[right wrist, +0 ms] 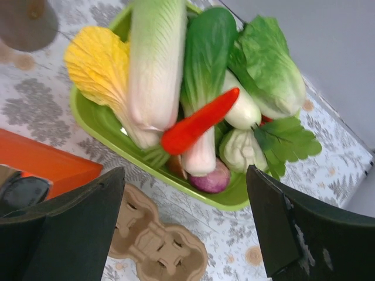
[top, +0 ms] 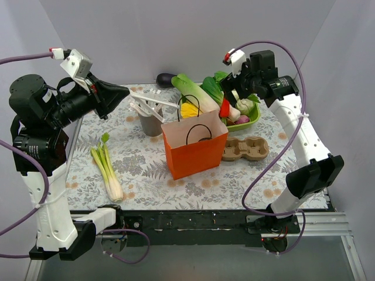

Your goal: Pack the takeout coffee

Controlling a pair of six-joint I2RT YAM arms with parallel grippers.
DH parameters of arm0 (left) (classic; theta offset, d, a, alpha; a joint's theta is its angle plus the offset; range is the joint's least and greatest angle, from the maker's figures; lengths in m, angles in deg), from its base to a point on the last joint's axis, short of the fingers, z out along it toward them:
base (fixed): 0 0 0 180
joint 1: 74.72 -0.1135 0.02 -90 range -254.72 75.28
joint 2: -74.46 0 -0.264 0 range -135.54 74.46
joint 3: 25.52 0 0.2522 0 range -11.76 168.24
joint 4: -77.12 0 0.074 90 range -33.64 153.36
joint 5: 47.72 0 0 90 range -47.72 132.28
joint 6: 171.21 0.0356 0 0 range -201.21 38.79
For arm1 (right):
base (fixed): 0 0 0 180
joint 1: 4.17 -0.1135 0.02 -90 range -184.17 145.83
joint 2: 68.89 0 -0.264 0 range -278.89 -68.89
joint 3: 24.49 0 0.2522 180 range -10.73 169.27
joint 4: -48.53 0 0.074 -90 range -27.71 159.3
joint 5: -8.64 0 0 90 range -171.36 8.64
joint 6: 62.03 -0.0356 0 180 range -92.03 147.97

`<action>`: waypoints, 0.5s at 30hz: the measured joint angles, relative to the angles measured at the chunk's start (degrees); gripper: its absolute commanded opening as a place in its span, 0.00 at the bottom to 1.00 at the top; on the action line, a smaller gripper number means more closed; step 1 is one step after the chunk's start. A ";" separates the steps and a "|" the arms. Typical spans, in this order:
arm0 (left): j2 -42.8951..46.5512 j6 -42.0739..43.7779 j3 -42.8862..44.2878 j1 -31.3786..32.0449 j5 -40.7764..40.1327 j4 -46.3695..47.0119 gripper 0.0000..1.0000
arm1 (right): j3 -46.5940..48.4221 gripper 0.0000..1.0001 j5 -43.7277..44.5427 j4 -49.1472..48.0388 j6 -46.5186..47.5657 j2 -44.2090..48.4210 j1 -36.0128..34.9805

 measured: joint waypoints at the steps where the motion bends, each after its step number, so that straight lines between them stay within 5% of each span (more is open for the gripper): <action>1: 0.02 0.20 -0.07 0.00 -0.04 -0.13 0.00 | 0.79 0.87 -1.97 0.46 0.31 -0.11 0.00; 8: 0.02 1.44 -0.20 0.00 -0.31 -1.46 0.00 | 11.32 0.80 -26.05 3.08 6.86 1.16 -2.03; 15: 0.00 1.42 -0.28 0.00 1.49 -1.75 0.00 | 11.80 0.78 -34.75 4.26 12.00 2.19 -14.82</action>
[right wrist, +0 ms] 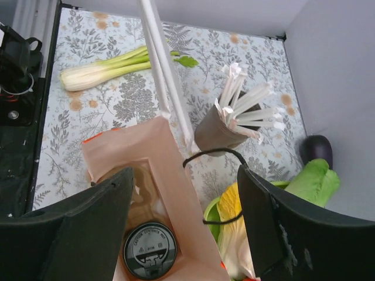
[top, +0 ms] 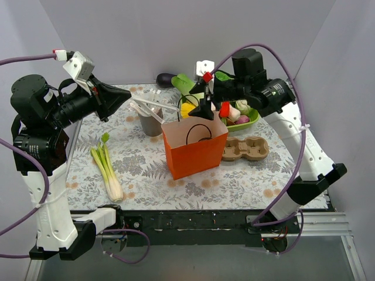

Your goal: Pack the takeout coffee

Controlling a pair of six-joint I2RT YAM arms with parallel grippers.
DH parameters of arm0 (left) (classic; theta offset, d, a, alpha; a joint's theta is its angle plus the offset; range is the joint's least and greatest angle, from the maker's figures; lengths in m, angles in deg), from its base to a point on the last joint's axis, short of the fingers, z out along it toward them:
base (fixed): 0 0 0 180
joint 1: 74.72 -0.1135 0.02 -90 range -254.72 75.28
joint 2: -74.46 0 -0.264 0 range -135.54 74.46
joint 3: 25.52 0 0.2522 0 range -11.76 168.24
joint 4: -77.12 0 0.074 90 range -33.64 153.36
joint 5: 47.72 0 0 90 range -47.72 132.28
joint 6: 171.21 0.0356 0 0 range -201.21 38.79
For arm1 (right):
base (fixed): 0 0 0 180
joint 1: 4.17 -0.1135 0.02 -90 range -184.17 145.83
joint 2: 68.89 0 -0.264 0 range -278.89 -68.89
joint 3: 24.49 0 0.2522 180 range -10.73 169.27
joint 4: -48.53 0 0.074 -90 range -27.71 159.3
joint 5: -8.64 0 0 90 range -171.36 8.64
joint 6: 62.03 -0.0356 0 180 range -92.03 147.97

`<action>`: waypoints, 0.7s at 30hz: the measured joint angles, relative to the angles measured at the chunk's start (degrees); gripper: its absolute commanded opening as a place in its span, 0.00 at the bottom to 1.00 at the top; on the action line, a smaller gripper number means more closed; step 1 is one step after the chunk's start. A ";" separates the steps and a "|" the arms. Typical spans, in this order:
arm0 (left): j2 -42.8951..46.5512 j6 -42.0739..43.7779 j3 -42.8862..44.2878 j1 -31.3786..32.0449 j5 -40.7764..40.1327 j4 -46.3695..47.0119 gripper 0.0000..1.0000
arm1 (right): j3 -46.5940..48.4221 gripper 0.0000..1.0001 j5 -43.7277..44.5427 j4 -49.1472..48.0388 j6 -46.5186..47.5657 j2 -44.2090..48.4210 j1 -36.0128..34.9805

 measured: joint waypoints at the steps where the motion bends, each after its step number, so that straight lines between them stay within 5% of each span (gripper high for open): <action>1: 0.00 -0.13 0.00 0.00 0.48 0.02 0.00 | 0.00 0.77 -0.33 -0.15 0.00 -0.39 -0.63; 12: -0.83 -3.39 -1.64 0.00 5.95 1.79 0.00 | 3.85 0.59 -1.88 -2.75 -0.42 -8.09 -5.33; 18: -1.29 -5.42 -3.50 0.00 8.24 3.54 0.00 | 3.85 0.31 -3.13 -3.41 -1.22 -8.13 -7.39; 21: -1.36 -6.23 -4.76 0.00 9.09 4.44 0.00 | 3.85 0.07 -3.26 -3.80 -1.92 -8.13 -7.43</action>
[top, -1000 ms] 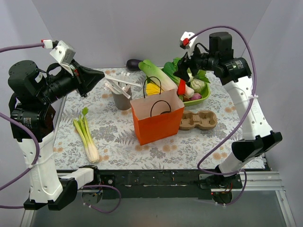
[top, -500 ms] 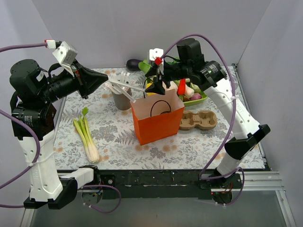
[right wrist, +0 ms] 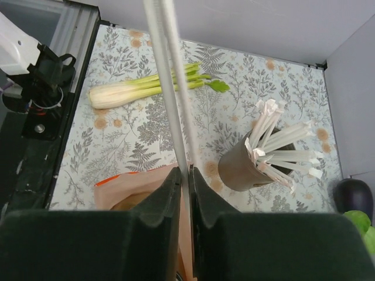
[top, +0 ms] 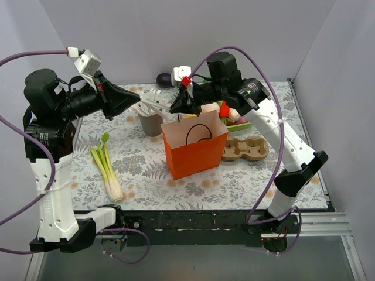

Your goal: Pack the takeout coffee

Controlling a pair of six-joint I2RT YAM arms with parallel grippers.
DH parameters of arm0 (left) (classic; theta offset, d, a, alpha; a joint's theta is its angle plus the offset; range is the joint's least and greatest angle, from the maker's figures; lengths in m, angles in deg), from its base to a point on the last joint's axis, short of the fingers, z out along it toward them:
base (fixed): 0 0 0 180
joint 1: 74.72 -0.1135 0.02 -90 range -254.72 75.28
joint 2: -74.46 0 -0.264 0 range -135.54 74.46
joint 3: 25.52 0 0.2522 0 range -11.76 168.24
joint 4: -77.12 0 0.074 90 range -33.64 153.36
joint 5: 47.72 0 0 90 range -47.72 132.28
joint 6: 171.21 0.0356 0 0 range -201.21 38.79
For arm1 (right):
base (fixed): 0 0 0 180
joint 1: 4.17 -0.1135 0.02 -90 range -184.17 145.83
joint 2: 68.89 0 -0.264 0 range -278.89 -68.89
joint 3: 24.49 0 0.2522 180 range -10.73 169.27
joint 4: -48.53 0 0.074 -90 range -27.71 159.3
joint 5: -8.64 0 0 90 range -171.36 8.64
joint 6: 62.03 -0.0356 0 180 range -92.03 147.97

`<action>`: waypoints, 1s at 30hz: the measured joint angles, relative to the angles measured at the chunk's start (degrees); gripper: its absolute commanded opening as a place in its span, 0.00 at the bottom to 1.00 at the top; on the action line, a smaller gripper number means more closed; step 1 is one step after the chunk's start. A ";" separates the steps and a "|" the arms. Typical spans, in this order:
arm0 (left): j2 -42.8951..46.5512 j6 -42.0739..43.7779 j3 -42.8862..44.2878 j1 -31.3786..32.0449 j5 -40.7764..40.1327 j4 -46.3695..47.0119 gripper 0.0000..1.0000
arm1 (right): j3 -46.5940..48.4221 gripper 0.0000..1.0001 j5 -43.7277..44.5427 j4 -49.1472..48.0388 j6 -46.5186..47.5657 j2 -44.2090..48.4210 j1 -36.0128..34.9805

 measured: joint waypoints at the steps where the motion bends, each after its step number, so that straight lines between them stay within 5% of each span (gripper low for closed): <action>1: 0.02 -0.26 -0.59 0.00 0.28 0.42 0.07 | 0.00 0.01 0.11 -0.09 0.22 0.00 0.04; 2: 0.02 -0.57 -1.20 0.00 0.46 0.79 0.21 | 0.00 0.01 0.20 -0.07 0.04 0.00 0.11; 5: 0.15 -1.84 -3.96 0.00 1.18 2.29 0.34 | -0.37 0.01 1.73 -0.24 0.37 0.42 0.11; 15: -1.07 -5.62 -7.04 0.00 2.73 6.01 0.34 | -5.84 0.01 6.12 -0.48 0.76 7.91 0.55; 19: -0.98 -5.70 -7.02 0.00 2.73 6.67 0.51 | -5.97 0.01 5.99 -0.55 0.72 8.39 0.55; 28: -0.07 -3.50 -6.97 0.00 -0.87 5.07 0.58 | -16.00 0.01 0.17 -2.16 -1.07 8.46 1.27; 30: 0.24 -2.29 -6.97 0.00 -1.84 3.72 0.59 | -18.62 0.14 -1.05 -2.32 -1.25 8.44 1.79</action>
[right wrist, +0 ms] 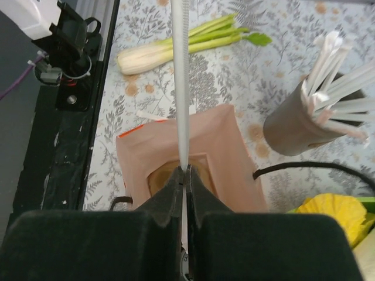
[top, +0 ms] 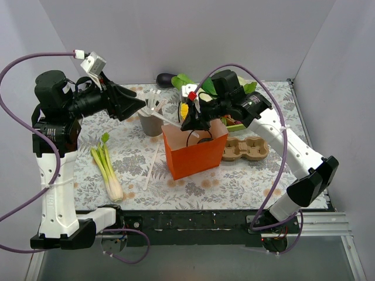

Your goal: Pack the takeout coffee

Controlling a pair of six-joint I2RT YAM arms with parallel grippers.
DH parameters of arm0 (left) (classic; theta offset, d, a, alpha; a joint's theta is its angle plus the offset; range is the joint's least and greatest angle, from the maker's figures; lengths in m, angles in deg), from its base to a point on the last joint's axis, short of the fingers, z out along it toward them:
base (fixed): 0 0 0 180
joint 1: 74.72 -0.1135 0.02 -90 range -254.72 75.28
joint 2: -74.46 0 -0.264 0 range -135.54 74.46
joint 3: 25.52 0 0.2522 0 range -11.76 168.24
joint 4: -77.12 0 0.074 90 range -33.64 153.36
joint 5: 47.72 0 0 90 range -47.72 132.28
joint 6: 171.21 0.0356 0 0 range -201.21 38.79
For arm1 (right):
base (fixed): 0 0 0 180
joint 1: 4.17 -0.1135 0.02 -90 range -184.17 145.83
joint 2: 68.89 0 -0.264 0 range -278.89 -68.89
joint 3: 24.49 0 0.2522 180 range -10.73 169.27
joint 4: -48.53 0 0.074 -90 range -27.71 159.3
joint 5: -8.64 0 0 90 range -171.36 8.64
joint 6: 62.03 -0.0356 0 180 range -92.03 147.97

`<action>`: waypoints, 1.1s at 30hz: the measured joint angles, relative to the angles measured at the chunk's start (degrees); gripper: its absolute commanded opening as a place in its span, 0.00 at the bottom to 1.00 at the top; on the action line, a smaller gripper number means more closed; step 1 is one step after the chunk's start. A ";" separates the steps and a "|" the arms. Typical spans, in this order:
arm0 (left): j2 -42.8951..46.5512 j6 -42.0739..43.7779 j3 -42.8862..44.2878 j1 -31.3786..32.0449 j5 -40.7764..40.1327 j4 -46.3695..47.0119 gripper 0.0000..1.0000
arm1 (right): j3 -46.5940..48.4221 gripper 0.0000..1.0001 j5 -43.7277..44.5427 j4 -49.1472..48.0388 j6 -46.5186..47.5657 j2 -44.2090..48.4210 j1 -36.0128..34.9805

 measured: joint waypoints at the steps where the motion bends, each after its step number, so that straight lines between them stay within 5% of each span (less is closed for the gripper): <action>1: 0.20 0.79 0.00 0.00 -0.72 -0.83 0.59 | -1.36 0.33 -0.50 -0.13 0.00 0.00 0.24; 4: 0.85 2.16 -0.13 0.00 -2.89 -2.40 0.61 | -4.96 0.48 -1.25 -0.39 -0.09 0.00 0.72; 12: 3.45 6.08 -3.08 0.00 -15.13 -7.48 0.64 | -3.06 0.55 -0.70 -1.36 -0.90 0.07 0.74; 17: 3.98 11.04 -14.84 0.00 -24.30 -12.63 0.55 | 1.53 0.61 1.18 -3.19 -3.72 0.94 1.44; 22: -5.05 14.56 -28.87 0.00 -26.91 -16.02 0.48 | 1.79 0.61 7.34 -6.08 -6.67 4.20 2.93; 33: -12.52 13.38 -42.27 3.08 -31.21 -3.65 0.44 | 2.45 0.62 16.79 -7.19 -7.28 5.84 4.50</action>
